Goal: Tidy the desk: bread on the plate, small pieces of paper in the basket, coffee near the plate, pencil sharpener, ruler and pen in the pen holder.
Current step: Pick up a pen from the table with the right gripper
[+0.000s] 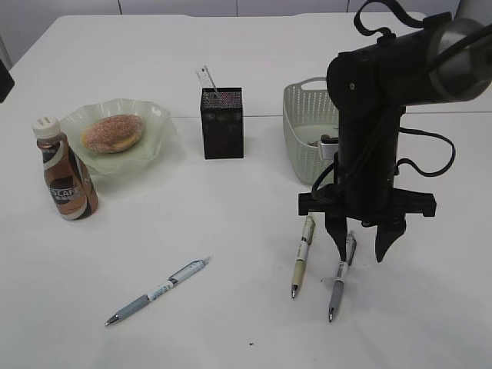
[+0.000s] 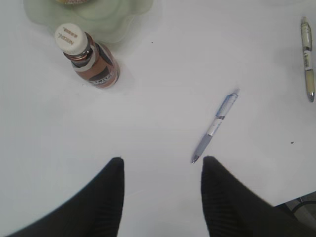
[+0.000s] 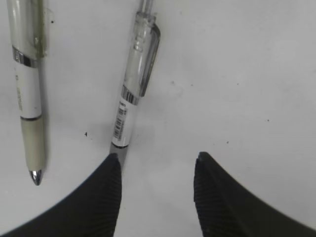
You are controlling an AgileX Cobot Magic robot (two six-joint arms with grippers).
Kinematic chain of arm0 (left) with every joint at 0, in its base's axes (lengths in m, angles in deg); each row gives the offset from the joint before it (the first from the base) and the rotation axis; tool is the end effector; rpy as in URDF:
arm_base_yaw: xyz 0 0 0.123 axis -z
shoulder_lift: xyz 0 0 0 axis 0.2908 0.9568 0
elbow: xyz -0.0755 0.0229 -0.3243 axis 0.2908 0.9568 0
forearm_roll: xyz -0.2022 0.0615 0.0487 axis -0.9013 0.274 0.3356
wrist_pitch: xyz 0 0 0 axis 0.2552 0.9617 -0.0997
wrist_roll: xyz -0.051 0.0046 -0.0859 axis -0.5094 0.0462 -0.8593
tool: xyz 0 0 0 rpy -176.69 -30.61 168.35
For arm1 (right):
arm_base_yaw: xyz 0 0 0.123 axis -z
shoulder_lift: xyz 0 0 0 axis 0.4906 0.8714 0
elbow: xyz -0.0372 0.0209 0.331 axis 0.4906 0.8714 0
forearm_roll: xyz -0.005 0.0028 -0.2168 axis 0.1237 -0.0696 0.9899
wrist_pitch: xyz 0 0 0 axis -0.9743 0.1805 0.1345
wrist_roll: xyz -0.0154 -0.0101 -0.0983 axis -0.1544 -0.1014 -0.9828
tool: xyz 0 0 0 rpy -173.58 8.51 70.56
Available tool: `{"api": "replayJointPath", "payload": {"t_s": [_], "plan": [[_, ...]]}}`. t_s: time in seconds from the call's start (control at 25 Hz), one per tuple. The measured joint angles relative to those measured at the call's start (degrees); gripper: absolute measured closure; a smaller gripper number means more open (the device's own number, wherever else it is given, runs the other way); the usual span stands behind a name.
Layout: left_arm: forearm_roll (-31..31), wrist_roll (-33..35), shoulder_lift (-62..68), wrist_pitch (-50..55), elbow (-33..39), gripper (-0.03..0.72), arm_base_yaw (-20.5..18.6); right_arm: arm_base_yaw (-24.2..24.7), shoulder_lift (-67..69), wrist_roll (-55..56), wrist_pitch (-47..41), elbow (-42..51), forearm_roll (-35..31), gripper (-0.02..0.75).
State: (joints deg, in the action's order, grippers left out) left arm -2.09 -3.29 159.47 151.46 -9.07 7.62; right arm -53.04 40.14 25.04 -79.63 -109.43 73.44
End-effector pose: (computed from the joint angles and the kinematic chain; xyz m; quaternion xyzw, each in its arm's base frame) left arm 0.1981 -0.0832 0.4283 0.1337 0.9605 -0.0363 0.2412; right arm 0.3373 0.1439 0.2227 -0.0904 -0.9930 0.0512 0.0564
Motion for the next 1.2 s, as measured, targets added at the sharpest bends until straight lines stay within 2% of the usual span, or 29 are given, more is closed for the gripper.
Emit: {"api": "replayJointPath", "payload": {"t_s": [0.44, 1.2], "plan": [[-0.24, 0.0, 0.0, 0.0, 0.0, 0.318, 0.0, 0.0, 2.01, 0.07, 4.55, 0.31, -2.85, 0.388], [-0.45, 0.0, 0.0, 0.0, 0.0, 0.318, 0.0, 0.0, 5.22, 0.07, 9.41, 0.44, -3.1, 0.387]]}}
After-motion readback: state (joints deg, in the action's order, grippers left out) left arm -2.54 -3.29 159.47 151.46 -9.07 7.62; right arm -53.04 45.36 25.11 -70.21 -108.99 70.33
